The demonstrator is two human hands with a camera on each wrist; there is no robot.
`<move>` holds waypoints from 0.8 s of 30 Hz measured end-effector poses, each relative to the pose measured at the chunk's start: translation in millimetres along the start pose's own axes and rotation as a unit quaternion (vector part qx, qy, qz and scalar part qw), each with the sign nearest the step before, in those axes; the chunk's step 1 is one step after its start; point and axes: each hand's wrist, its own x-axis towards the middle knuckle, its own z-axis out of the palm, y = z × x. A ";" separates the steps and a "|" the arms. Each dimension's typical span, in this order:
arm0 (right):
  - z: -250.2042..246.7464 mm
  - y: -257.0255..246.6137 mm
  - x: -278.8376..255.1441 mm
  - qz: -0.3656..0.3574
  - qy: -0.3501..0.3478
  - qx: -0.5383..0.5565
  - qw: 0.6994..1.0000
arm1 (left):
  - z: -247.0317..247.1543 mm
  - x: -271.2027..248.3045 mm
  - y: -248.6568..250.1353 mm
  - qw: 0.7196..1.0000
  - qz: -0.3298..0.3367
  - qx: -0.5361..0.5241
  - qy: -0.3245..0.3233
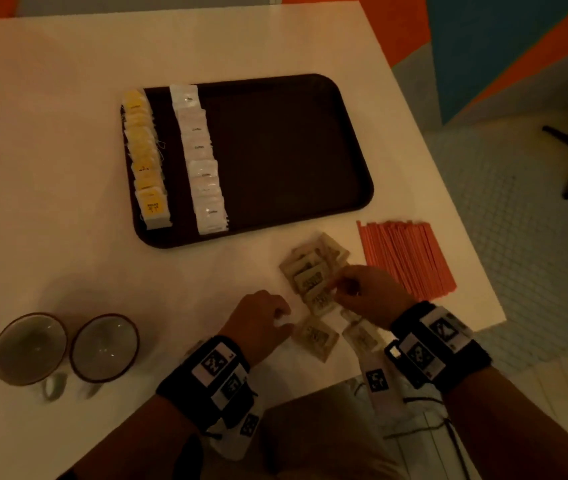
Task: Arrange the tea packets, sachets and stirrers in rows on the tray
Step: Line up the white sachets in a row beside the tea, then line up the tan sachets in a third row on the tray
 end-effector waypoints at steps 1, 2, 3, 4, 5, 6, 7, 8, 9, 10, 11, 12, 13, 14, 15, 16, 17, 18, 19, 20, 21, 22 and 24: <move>7.9 6.3 -4.5 -0.010 -0.022 -0.014 1.000 | 9.0 0.9 3.9 1.000 -0.008 0.028 -0.007; 16.1 10.7 -7.9 -0.031 -0.044 -0.020 0.998 | 16.9 1.1 7.9 0.998 -0.012 0.059 -0.011; 24.4 13.4 -10.2 -0.056 -0.061 -0.027 0.996 | 23.6 0.9 12.2 0.996 -0.013 0.091 -0.010; 33.3 16.6 -10.8 -0.082 -0.068 -0.039 0.994 | 28.9 0.8 16.7 0.993 -0.015 0.121 -0.009; 41.9 18.8 -10.2 -0.097 -0.071 -0.057 0.991 | 33.2 0.8 20.2 0.989 -0.020 0.147 -0.008; 49.5 20.6 -8.9 -0.108 -0.070 -0.071 0.989 | 35.9 1.5 22.8 0.986 -0.024 0.165 -0.004; 55.5 21.9 -8.0 -0.113 -0.069 -0.083 0.988 | 37.8 3.0 23.9 0.984 -0.030 0.175 0.001; 59.8 23.8 -7.0 -0.120 -0.061 -0.088 0.987 | 39.7 5.2 23.1 0.984 -0.040 0.175 0.004; 61.4 25.6 -6.7 -0.125 -0.048 -0.086 0.987 | 41.3 6.6 22.4 0.985 -0.051 0.165 0.008; 62.0 27.3 -6.9 -0.138 -0.028 -0.081 0.987 | 42.5 7.6 22.0 0.987 -0.057 0.151 0.013; 62.5 28.8 -7.1 -0.152 -0.012 -0.080 0.985 | 43.8 7.8 21.8 0.989 -0.059 0.137 0.022; 63.2 29.0 -6.8 -0.169 -0.003 -0.083 0.982 | 45.2 6.7 21.4 0.990 -0.062 0.125 0.035; 63.3 28.3 -6.6 -0.179 -0.007 -0.089 0.980 | 45.4 4.7 22.8 0.989 -0.069 0.122 0.045; 63.2 25.8 -5.8 -0.185 -0.014 -0.089 0.979 | 45.6 2.3 24.4 0.988 -0.071 0.126 0.046; 62.8 23.6 -6.1 -0.186 -0.025 -0.081 0.979 | 45.3 0.1 25.9 0.988 -0.066 0.131 0.044; 61.3 23.2 -4.7 -0.185 -0.035 -0.067 0.980 | 45.6 -2.0 26.2 0.989 -0.057 0.125 0.046; 56.6 22.3 -3.8 -0.185 -0.038 -0.052 0.981 | 44.3 -4.8 27.2 0.993 -0.049 0.094 0.052; 49.3 22.8 -2.5 -0.176 -0.038 -0.031 0.983 | 41.9 -8.0 27.9 0.997 -0.037 0.042 0.060; 38.5 26.0 -0.9 -0.158 -0.037 -0.001 0.987 | 38.6 -12.4 28.4 0.997 -0.027 -0.013 0.075; 26.1 32.6 1.0 -0.134 -0.035 0.024 0.990 | 35.9 -16.4 26.1 0.993 -0.027 -0.059 0.096; 12.8 41.1 3.0 -0.114 -0.031 0.022 0.993 | 32.4 -21.0 24.3 0.988 -0.042 -0.095 0.118; 0.9 51.0 4.7 -0.111 -0.016 -0.008 0.994 | 28.9 -26.1 21.8 0.981 -0.061 -0.127 0.136; -12.0 71.5 7.1 -0.133 0.009 -0.088 0.987 | 23.6 -35.1 16.9 0.959 -0.099 -0.219 0.150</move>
